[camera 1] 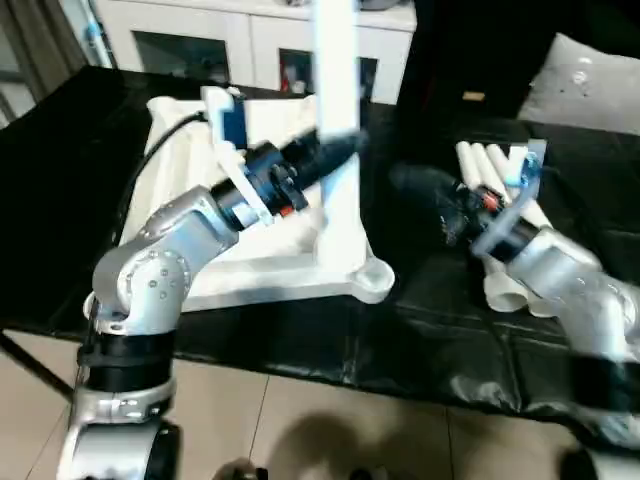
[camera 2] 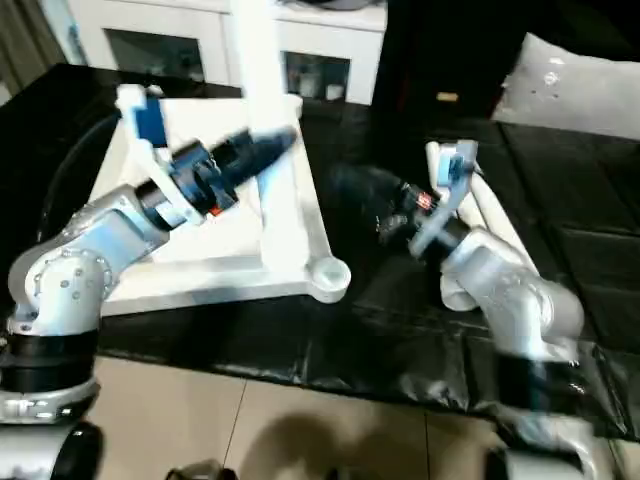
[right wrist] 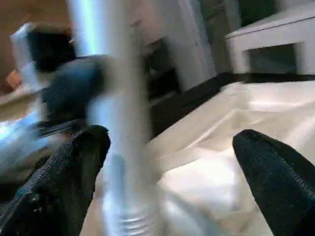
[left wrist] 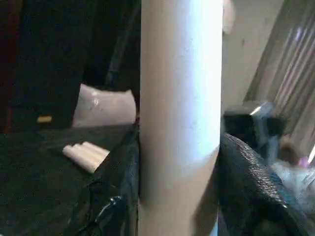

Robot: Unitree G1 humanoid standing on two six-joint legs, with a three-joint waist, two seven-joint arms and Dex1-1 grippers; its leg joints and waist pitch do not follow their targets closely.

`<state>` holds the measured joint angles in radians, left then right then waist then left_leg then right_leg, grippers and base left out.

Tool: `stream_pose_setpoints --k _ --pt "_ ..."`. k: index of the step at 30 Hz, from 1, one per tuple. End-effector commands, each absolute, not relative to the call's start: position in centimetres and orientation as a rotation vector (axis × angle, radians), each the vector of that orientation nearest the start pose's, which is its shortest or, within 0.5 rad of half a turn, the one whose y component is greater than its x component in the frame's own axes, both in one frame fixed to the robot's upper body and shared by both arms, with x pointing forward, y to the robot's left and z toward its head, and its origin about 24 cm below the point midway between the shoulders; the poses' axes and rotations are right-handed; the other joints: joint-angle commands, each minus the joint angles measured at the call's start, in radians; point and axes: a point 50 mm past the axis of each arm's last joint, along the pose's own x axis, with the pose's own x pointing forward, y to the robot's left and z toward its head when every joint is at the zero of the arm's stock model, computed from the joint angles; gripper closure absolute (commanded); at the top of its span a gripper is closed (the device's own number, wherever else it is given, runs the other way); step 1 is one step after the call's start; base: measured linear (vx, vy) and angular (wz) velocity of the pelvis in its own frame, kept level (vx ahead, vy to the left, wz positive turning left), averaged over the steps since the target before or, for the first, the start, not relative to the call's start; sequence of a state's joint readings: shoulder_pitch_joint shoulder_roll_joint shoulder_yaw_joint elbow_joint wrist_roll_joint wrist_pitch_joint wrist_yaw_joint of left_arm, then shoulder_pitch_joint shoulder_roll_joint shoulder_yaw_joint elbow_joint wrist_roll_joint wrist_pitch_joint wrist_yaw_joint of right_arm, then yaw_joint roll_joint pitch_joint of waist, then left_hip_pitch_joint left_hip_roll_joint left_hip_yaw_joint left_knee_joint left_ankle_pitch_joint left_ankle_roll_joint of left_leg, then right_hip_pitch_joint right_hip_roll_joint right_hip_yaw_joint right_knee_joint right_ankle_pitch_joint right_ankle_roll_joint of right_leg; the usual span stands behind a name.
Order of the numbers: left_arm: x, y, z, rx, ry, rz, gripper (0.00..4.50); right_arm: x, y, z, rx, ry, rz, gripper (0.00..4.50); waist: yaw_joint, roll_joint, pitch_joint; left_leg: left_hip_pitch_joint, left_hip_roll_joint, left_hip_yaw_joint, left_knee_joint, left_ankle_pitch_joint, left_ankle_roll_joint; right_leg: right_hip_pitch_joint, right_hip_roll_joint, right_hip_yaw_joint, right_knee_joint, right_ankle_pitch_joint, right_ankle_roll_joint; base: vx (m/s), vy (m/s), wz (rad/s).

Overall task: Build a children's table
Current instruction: Pick table leg

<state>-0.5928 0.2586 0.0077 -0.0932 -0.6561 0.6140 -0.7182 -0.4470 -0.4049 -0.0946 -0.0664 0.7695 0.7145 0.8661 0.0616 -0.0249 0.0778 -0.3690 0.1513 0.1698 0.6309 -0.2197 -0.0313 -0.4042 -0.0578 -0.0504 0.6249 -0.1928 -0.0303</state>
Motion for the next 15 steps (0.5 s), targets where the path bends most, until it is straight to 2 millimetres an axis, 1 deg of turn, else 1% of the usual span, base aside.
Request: stream_pose_setpoints --k 1,3,5,7,8,9,13,14,15 --pt "30.0 9.2 20.2 -0.150 -0.178 -1.179 2.63 28.5 -14.6 15.5 0.287 0.092 1.209 0.00 0.005 -0.008 -0.071 0.006 0.072 -0.024 -0.080 -0.041 0.046 0.061 -0.090 0.054 -0.076 -0.205 -0.167 0.000 0.000 0.00" --pt "29.9 8.9 20.2 -0.127 -0.191 -1.198 2.63 28.4 -14.4 15.4 0.255 0.104 1.219 0.00 0.004 -0.011 -0.072 0.005 0.072 -0.023 -0.080 -0.042 0.040 0.060 -0.091 0.053 -0.077 -0.210 -0.169 0.000 0.000 0.00" --pt "29.2 8.0 20.5 -0.087 -0.222 -1.274 2.63 28.8 -13.9 14.7 0.178 0.131 1.217 0.00 0.004 -0.017 -0.074 0.004 0.071 -0.022 -0.079 -0.038 0.034 0.061 -0.093 0.054 -0.075 -0.211 -0.174 0.000 0.000 0.00" --pt "29.0 7.7 20.5 -0.087 -0.226 -1.291 2.63 29.0 -13.7 14.5 0.158 0.135 1.218 0.00 0.004 -0.013 -0.074 0.004 0.072 -0.022 -0.078 -0.028 0.030 0.060 -0.094 0.054 -0.072 -0.196 -0.185 0.000 0.000 0.00" --pt "28.9 7.6 20.5 -0.084 -0.225 -1.307 2.63 29.1 -13.6 14.4 0.140 0.137 1.213 0.00 0.004 -0.016 -0.076 0.004 0.072 -0.021 -0.077 -0.026 0.031 0.061 -0.094 0.054 -0.070 -0.188 -0.189 0.000 0.000 0.00" --pt "28.8 7.4 20.4 -0.082 -0.224 -1.317 2.63 29.2 -13.5 14.3 0.129 0.138 1.210 0.00 0.003 -0.016 -0.076 0.003 0.072 -0.021 -0.077 -0.023 0.031 0.061 -0.093 0.053 -0.069 -0.182 -0.194 0.000 0.000 0.00" --pt "28.2 6.8 20.1 -0.076 -0.227 -1.371 2.63 29.4 -13.0 14.2 0.116 0.138 1.230 0.00 0.003 -0.017 -0.076 0.003 0.071 -0.020 -0.076 -0.029 0.040 0.062 -0.092 0.055 -0.070 -0.187 -0.190 0.000 0.000 0.00" --pt "28.0 6.6 20.0 -0.072 -0.227 -1.378 2.63 29.2 -12.8 14.2 0.116 0.137 1.251 0.27 0.004 -0.017 -0.077 0.004 0.071 -0.020 -0.075 -0.027 0.040 0.062 -0.092 0.054 -0.069 -0.183 -0.191 0.000 0.000 0.00" --pt "28.0 6.6 20.0 -0.072 -0.227 -1.378 2.63 29.2 -12.8 14.2 0.116 0.137 1.251 0.34 0.004 -0.017 -0.077 0.003 0.072 -0.021 -0.075 -0.023 0.041 0.062 -0.092 0.054 -0.067 -0.174 -0.193 0.000 0.000 0.00"
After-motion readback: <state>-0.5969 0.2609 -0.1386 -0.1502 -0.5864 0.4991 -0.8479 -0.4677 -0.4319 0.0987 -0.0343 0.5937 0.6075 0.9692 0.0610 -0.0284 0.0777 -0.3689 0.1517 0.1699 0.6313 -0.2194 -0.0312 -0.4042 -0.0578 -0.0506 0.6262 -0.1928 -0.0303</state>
